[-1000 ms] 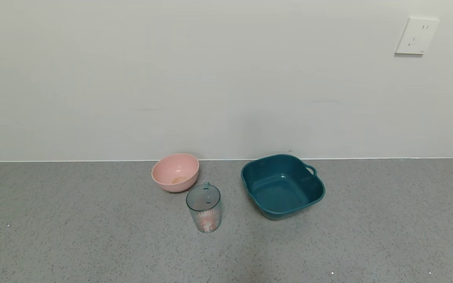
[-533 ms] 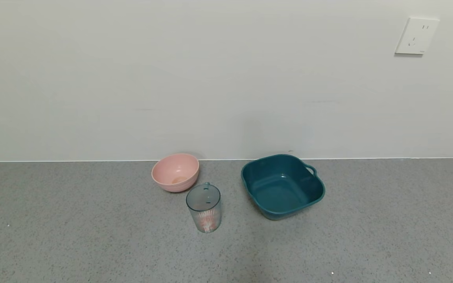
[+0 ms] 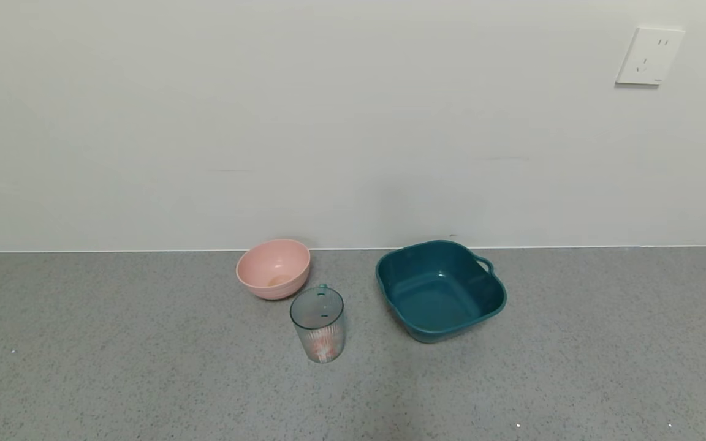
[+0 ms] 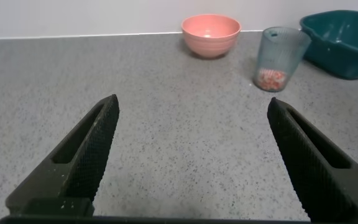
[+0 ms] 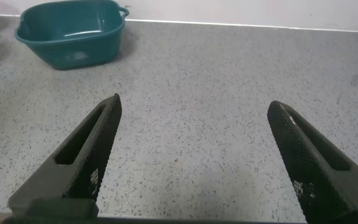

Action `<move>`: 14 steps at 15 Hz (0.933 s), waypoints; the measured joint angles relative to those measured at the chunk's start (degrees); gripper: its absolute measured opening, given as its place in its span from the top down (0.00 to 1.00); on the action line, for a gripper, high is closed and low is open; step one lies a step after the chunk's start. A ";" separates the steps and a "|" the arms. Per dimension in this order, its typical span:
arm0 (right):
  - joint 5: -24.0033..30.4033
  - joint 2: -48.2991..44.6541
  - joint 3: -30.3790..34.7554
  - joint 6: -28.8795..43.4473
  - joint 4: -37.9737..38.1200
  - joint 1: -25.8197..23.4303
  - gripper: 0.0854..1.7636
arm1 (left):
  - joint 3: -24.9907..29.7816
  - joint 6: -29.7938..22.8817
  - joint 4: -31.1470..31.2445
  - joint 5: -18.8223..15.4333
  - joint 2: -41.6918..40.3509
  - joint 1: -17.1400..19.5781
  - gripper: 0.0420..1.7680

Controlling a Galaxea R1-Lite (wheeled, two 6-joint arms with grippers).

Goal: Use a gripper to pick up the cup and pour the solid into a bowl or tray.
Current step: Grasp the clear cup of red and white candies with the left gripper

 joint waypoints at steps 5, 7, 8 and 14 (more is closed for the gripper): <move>0.00 0.00 -0.02 0.00 0.00 0.00 0.03 | -9.18 0.17 8.37 -5.42 1.17 0.05 0.03; 0.00 0.00 -0.02 0.00 0.00 0.00 0.03 | -13.10 0.33 9.39 -7.44 3.77 0.00 0.03; 0.00 0.00 -0.02 -0.02 0.00 -0.02 0.03 | -14.84 0.72 9.62 -8.05 5.58 -0.09 0.03; 0.02 0.00 -0.02 -0.02 0.00 -0.02 0.03 | -23.75 6.60 9.47 -9.09 24.03 -2.95 0.03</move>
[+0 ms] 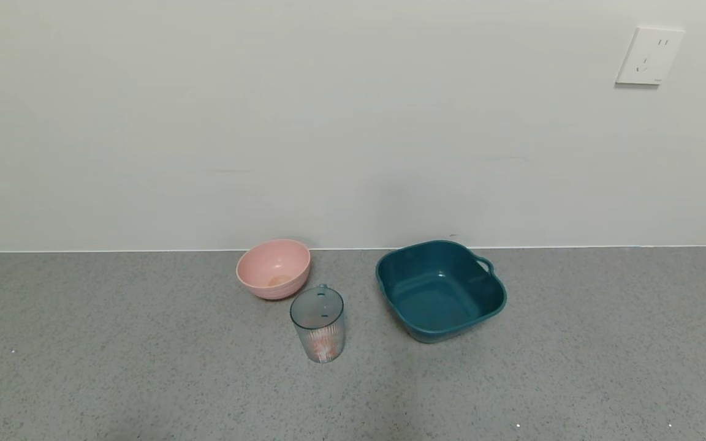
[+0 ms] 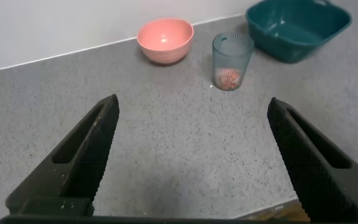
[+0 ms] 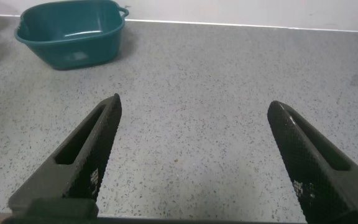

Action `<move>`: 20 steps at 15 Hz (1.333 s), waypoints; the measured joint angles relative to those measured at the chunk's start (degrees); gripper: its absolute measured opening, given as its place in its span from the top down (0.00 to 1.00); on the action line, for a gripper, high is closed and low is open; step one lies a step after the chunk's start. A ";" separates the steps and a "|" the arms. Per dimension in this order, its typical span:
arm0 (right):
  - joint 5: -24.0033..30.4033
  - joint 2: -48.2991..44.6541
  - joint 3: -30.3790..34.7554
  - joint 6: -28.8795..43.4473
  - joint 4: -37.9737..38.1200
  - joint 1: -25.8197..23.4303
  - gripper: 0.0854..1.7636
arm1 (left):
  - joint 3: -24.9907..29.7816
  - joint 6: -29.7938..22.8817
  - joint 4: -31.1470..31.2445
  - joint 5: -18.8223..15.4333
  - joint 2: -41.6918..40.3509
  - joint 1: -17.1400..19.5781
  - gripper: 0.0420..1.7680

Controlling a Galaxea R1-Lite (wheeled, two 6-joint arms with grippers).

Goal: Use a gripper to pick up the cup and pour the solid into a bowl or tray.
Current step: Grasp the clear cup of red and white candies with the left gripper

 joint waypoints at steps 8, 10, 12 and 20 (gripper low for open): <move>-0.02 0.00 0.02 0.02 -0.02 0.00 0.03 | -6.83 2.84 -0.83 -0.72 25.05 -6.58 0.03; -0.02 0.00 0.02 0.02 -0.02 -0.01 0.03 | -7.49 2.80 -2.34 -0.41 29.99 -9.59 0.03; -0.04 0.00 0.05 0.02 0.00 0.00 0.03 | -7.08 2.69 -5.57 0.23 34.65 -12.11 0.03; -0.04 0.00 0.02 0.02 0.01 0.07 0.03 | -5.29 0.11 -20.05 6.67 52.59 -22.58 0.03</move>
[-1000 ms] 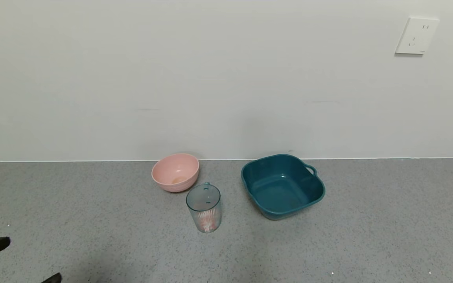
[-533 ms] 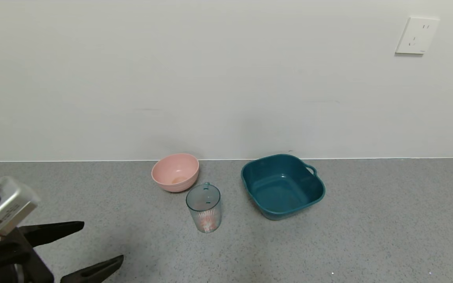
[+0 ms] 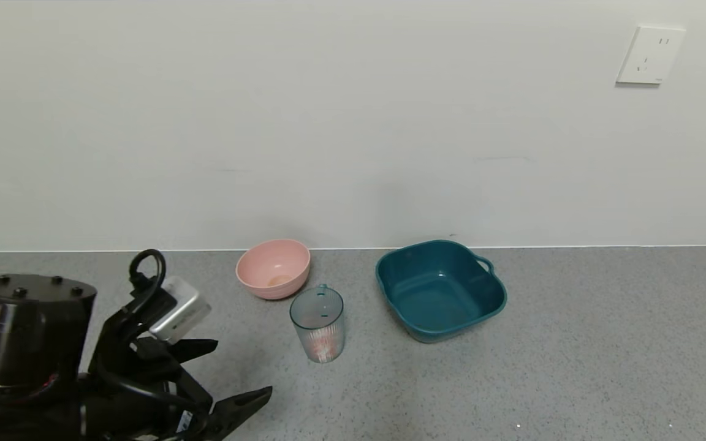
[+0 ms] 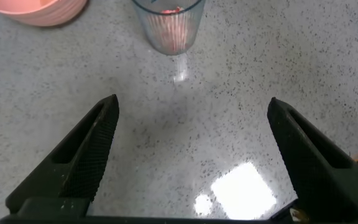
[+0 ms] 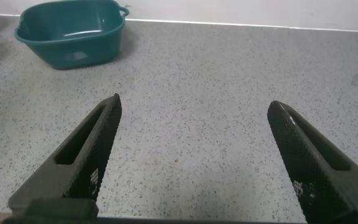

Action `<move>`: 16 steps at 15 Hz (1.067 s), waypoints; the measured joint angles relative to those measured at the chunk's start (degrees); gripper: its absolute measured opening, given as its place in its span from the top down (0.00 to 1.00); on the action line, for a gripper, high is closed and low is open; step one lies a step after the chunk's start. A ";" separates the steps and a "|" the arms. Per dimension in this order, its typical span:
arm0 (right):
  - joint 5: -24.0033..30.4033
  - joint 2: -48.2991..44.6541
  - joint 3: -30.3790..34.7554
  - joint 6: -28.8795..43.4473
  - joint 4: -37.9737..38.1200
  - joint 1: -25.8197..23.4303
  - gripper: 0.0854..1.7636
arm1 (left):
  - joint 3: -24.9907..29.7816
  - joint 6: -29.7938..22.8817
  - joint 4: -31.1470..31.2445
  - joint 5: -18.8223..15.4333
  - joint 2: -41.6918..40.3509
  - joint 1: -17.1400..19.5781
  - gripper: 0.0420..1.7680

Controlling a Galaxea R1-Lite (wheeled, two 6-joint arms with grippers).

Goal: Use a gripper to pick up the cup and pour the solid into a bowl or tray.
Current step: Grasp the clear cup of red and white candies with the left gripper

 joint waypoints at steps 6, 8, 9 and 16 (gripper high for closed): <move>0.01 0.00 0.00 0.00 -0.01 -0.05 0.03 | 1.77 -4.57 -14.86 5.62 10.73 -4.96 0.03; 0.00 0.00 0.00 0.00 -0.01 -0.05 0.03 | 3.29 -5.88 -23.19 6.85 15.06 -5.81 0.03; 0.00 0.00 0.00 0.00 -0.01 -0.05 0.03 | 4.06 -6.34 -27.34 7.55 17.34 -6.28 0.03; 0.00 0.00 0.02 0.00 -0.01 -0.07 0.03 | 6.57 -7.00 -43.50 12.35 32.33 -9.14 0.03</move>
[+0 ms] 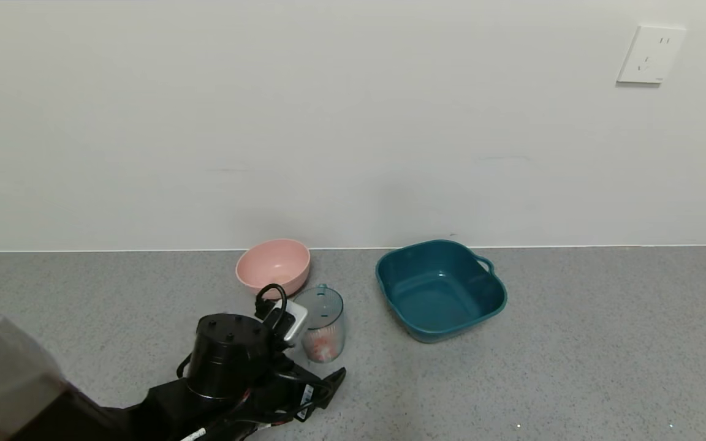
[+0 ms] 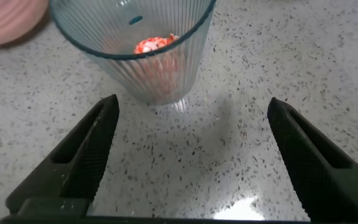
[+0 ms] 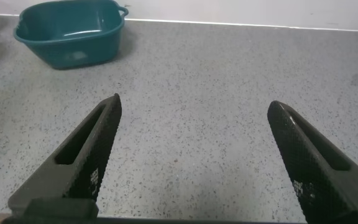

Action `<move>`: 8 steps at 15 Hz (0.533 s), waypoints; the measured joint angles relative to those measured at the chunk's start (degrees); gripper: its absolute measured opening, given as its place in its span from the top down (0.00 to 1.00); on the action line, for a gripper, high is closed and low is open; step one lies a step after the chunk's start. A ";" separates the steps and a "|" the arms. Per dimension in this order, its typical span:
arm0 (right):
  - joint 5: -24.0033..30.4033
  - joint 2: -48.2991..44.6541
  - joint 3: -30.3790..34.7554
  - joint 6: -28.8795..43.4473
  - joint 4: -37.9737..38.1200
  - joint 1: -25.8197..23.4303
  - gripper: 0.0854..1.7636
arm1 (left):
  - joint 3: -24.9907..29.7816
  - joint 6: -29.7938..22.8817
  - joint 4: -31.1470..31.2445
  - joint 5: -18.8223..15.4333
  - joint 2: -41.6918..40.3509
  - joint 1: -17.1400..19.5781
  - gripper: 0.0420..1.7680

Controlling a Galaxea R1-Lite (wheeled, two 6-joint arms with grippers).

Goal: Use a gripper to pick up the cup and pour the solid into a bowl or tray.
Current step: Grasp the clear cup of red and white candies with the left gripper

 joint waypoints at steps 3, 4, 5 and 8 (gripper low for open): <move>0.01 0.00 0.00 0.00 0.00 0.02 0.03 | -0.48 0.18 -5.05 1.40 3.97 0.21 0.03; 0.01 0.00 -0.02 0.00 0.00 0.02 0.03 | -0.89 0.30 -6.31 1.82 5.07 0.27 0.03; 0.00 0.00 -0.02 -0.02 0.00 0.02 0.03 | -1.46 0.35 -6.64 2.10 5.99 0.44 0.03; 0.01 0.00 -0.02 0.00 0.00 0.02 0.03 | -3.91 0.35 -6.91 3.30 8.39 1.21 0.03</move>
